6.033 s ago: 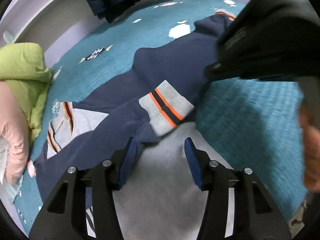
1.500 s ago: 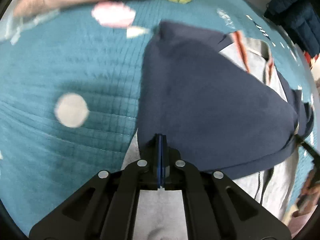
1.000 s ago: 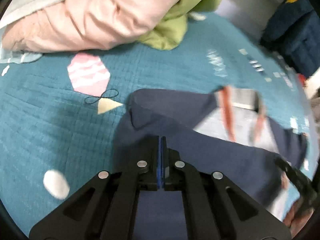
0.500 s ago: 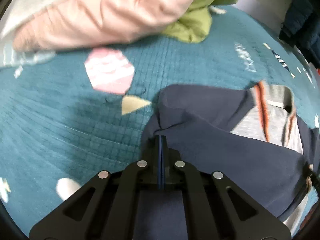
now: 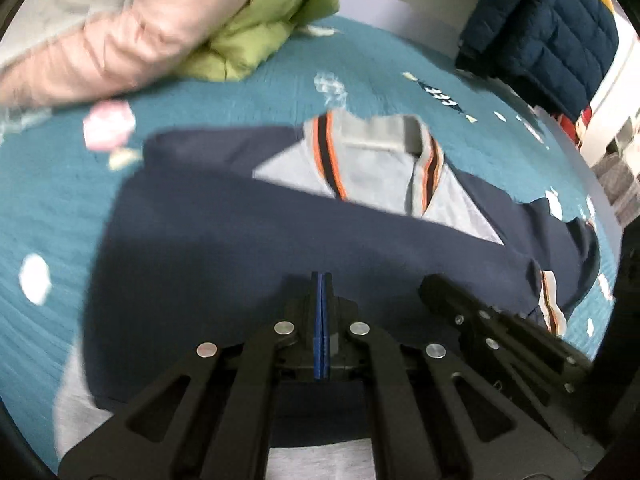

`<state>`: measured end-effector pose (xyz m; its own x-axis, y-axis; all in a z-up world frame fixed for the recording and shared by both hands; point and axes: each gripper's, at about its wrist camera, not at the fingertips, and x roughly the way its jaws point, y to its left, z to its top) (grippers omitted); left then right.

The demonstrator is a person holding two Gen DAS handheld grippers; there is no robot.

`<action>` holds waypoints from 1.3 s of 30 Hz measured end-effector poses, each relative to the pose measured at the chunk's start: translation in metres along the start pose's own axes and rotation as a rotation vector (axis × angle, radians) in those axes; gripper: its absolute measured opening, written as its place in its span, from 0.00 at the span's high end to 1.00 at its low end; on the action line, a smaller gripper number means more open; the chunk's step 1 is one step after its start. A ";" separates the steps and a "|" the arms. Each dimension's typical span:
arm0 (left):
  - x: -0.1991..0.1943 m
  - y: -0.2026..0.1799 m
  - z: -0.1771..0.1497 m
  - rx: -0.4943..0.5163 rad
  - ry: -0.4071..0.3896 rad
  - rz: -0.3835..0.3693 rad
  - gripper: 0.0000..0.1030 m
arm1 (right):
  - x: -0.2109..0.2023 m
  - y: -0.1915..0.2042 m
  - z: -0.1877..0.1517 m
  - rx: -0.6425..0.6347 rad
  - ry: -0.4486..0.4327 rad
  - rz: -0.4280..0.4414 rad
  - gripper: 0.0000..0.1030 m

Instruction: Fold large clothes

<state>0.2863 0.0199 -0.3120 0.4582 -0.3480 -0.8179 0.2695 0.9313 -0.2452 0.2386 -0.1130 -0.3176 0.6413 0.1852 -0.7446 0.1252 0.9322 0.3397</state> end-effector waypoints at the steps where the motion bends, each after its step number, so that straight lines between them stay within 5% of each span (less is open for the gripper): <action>1: 0.005 0.001 -0.003 0.003 0.005 0.004 1.00 | 0.004 -0.005 -0.002 0.010 0.011 0.003 1.00; 7: 0.010 0.009 -0.014 0.051 -0.006 0.010 1.00 | 0.007 -0.017 -0.008 -0.040 0.038 0.014 1.00; 10: 0.005 0.021 -0.013 0.072 -0.016 0.103 1.00 | -0.004 -0.031 -0.005 -0.054 0.017 -0.067 1.00; 13: -0.003 0.045 -0.013 0.032 -0.002 0.079 1.00 | -0.017 -0.066 -0.004 -0.011 0.018 -0.132 1.00; 16: -0.010 0.062 -0.013 0.054 -0.016 0.209 1.00 | -0.032 -0.097 -0.003 0.010 0.006 -0.205 1.00; 17: -0.012 0.071 -0.014 0.028 -0.012 0.187 1.00 | -0.038 -0.110 -0.002 0.026 -0.002 -0.236 1.00; 20: -0.020 0.089 -0.015 -0.018 -0.016 0.204 1.00 | -0.047 -0.125 -0.001 0.078 -0.002 -0.183 1.00; 26: -0.024 0.100 -0.012 -0.060 -0.013 0.196 1.00 | -0.036 -0.116 -0.002 0.061 -0.003 -0.248 1.00; 32: -0.048 0.056 0.023 0.023 -0.118 0.098 1.00 | -0.057 -0.069 0.035 0.073 -0.128 -0.096 1.00; 39: 0.006 0.021 0.043 0.049 -0.076 0.052 1.00 | 0.013 -0.010 0.028 -0.043 -0.012 -0.009 1.00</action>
<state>0.3310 0.0326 -0.2996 0.5351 -0.3083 -0.7865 0.2839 0.9425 -0.1764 0.2665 -0.1283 -0.3142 0.6497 0.1730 -0.7402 0.0983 0.9465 0.3074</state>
